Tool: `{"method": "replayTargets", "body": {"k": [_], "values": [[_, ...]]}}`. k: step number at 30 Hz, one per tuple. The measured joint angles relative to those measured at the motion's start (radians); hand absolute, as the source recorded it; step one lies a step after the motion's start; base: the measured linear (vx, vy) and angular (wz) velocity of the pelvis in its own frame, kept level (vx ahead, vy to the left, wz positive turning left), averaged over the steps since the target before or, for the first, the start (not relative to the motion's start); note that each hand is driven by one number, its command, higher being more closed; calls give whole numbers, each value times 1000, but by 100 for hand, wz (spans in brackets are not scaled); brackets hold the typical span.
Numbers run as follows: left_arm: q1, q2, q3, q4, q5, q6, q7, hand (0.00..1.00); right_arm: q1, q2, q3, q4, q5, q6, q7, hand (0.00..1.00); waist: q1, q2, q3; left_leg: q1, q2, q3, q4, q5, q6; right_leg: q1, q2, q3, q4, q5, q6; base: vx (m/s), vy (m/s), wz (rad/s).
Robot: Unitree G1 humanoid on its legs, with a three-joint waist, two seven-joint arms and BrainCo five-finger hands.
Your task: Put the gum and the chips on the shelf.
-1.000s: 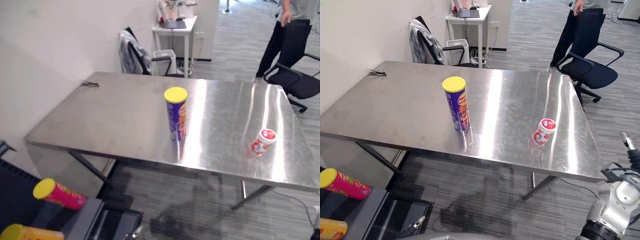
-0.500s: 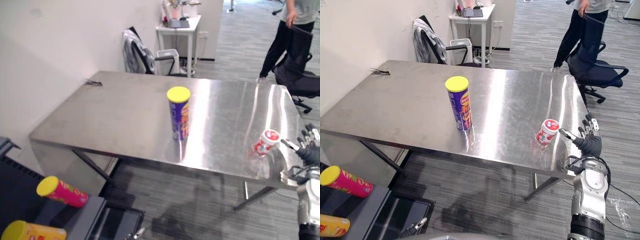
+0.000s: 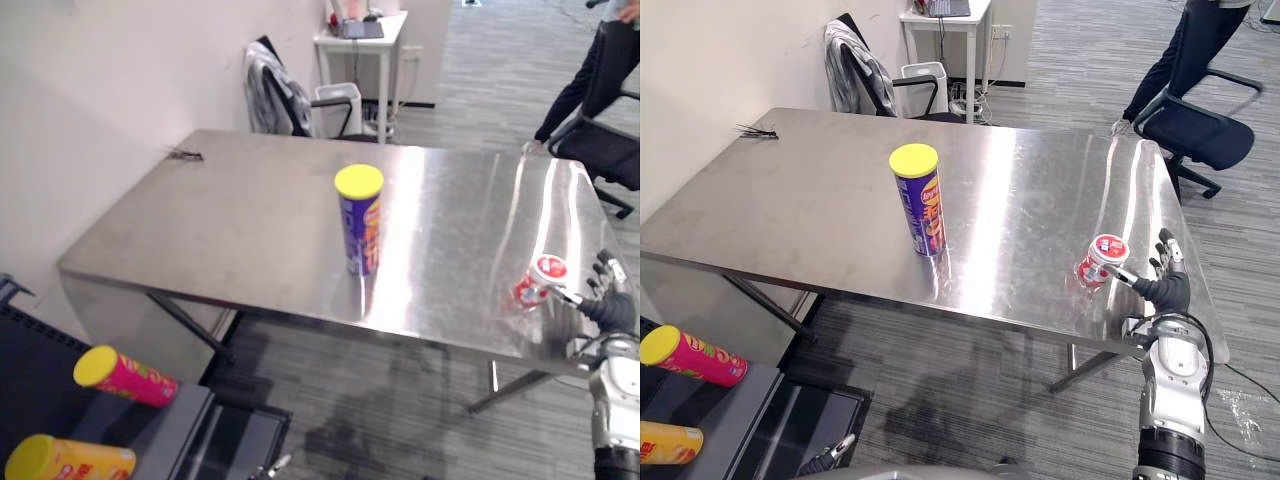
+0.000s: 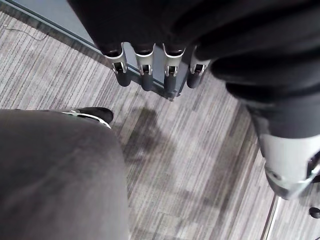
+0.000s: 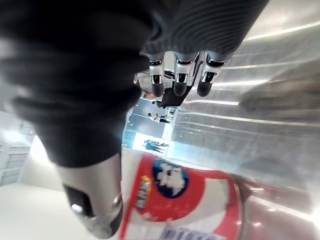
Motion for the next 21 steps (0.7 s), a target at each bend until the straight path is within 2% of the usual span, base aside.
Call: {"method": "replayTargets", "body": {"k": [10, 14, 21], "values": [[0, 5, -19, -7, -1, -1, 0, 0, -47, -46, 20, 51, -11, -5, -4, 0, -1, 5, 31, -26, -3, -4, 1, 3, 4, -19, -3, -7, -11, 17, -2, 5, 0, 1], [0, 12, -19, -7, -1, -1, 0, 0, -52, -47, 31, 51, -21, -5, -3, 0, -1, -6, 42, -26, -4, -5, 1, 3, 5, -18, -4, -9, -11, 17, -2, 0, 0, 0], [0, 12, -19, -7, -2, -1, 0, 0, -65, -47, 53, 51, -21, -6, -1, 0, -1, -7, 43, -26, -6, -9, 1, 5, 7, -16, -5, -14, -11, 17, -2, 0, -1, 0]]}}
